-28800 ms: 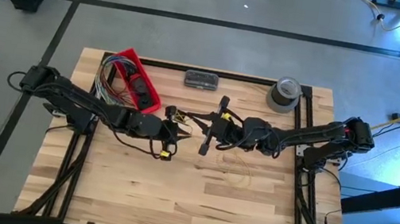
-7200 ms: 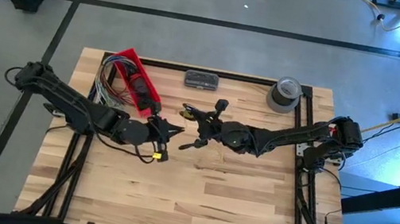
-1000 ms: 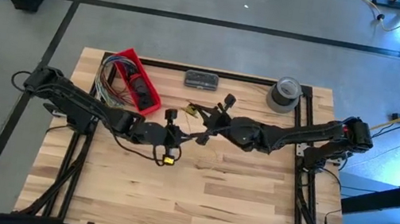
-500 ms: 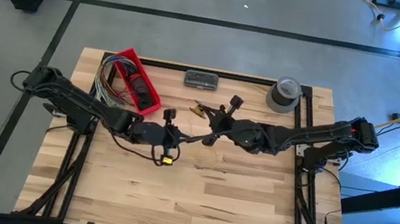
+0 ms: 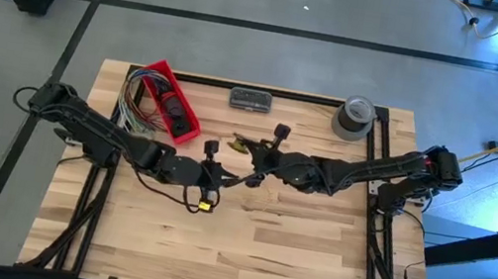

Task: Coil cords
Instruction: Coil the yellow wire on the spool

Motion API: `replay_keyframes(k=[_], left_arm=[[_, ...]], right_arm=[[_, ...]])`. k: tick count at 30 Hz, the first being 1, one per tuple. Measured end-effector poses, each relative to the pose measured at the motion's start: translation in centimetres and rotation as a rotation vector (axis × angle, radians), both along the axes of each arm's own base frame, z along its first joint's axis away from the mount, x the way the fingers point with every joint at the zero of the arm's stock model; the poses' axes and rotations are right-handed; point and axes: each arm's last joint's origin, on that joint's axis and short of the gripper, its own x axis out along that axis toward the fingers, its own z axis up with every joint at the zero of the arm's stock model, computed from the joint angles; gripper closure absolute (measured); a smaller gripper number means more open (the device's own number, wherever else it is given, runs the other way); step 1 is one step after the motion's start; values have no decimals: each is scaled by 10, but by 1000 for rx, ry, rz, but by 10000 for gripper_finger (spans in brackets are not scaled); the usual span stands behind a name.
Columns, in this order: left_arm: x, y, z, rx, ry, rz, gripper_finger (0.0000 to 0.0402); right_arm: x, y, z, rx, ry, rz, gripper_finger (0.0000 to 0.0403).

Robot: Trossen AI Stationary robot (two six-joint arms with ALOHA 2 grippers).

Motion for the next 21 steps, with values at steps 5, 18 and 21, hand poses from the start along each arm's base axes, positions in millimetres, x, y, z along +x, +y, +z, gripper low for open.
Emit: replay_keyframes(k=[5,18,21], left_arm=[[-8,5,-15,11,168,33,395],[-34,16,-24,-78,418,187,295],[-43,16,-8,-120,377,202,287]], right_arm=[[-10,6,16,14,-61,-11,397],[-13,10,18,27,-59,24,397],[-13,10,18,33,-54,36,397]])
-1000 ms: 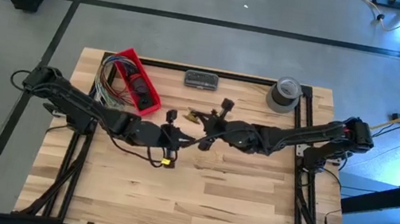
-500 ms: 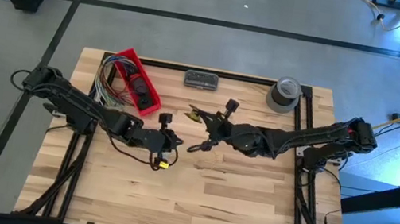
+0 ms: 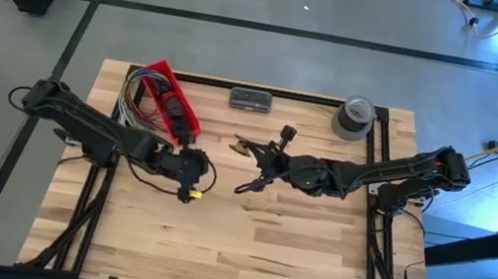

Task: Coil cords
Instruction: Coil the yellow wire on the spool

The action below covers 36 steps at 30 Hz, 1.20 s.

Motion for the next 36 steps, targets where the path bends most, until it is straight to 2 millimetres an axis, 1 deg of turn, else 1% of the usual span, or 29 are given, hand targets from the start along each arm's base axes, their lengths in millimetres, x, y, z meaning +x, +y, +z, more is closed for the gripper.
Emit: replay_keyframes(k=[3,6,7,9,11,13,15,18,21,23,30,36], left_arm=[[-5,-4,13,29,-111,-42,286],[-4,-5,18,96,-293,-88,286],[-3,-5,18,104,-356,-101,286],[-2,-1,14,99,-424,-125,286],[1,3,9,60,-460,-162,286],[5,9,6,30,-470,-179,286],[9,15,5,21,-483,-170,286],[17,21,1,-7,-492,-189,286],[26,18,-4,-68,-512,-311,286],[33,16,-6,-87,-548,-351,286],[50,14,-21,-76,-571,-357,286],[53,15,-24,-80,-579,-349,286]], right_arm=[[1,1,0,7,-5,29,397],[2,2,1,40,-76,137,397],[2,1,-1,49,-110,194,397],[1,-3,-6,66,-180,318,397],[-1,-9,-12,89,-256,354,397],[-4,-14,-13,95,-332,373,397],[-7,-14,-14,94,-386,423,397],[-8,-10,-16,87,-385,490,397],[-8,-10,-17,85,-380,488,397],[-7,-12,-19,89,-365,472,397],[-7,-11,-21,91,-342,473,397],[-7,-11,-20,59,-345,465,397]])
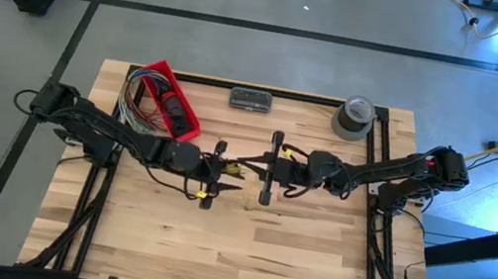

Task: Coil cords
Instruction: Coil the yellow wire on the spool

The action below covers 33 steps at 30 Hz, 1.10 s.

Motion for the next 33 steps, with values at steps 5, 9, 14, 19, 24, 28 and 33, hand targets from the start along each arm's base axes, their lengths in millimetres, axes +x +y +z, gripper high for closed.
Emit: replay_keyframes(k=[5,9,14,19,24,28,33], left_arm=[[0,3,-1,5,9,11,286],[0,3,-2,14,19,11,286],[-2,4,-12,29,99,14,286],[-1,5,-7,17,69,18,286],[-1,4,-8,7,71,-7,286],[-1,3,-6,-49,61,-43,286],[0,2,-6,-134,52,-64,286]], right_arm=[[-1,0,3,-16,-13,-8,397],[-6,3,10,-12,-36,-24,397],[-15,11,24,-27,-87,-115,397],[-19,20,27,-81,-82,-140,397],[-19,23,22,-153,-37,-154,397],[-19,23,22,-155,-36,-155,397],[-19,22,22,-157,-32,-155,397]])
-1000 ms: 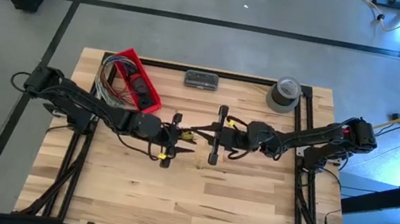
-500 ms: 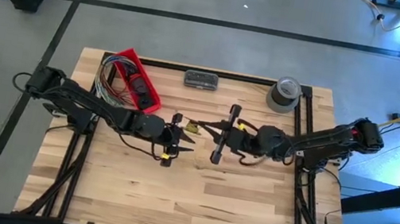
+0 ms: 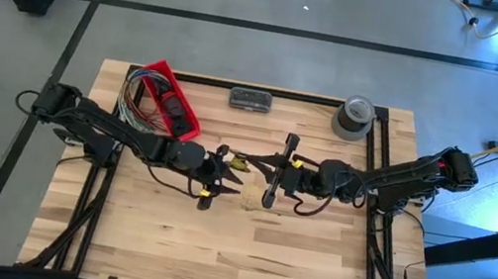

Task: Coil cords
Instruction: Coil the yellow wire on the spool

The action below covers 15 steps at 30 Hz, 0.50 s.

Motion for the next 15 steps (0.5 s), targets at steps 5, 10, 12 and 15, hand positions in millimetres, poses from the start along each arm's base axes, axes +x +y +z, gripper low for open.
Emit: replay_keyframes(k=[5,10,12,15], left_arm=[[9,1,-14,-86,22,32,286],[24,3,-24,-125,-39,6,286],[30,3,-28,-168,-38,-49,286],[36,2,-30,-197,-34,-124,286]], right_arm=[[0,0,0,-1,0,0,397],[0,0,-1,-23,8,-4,397],[0,0,-1,-26,9,-5,397],[0,0,-1,-26,12,-5,397]])
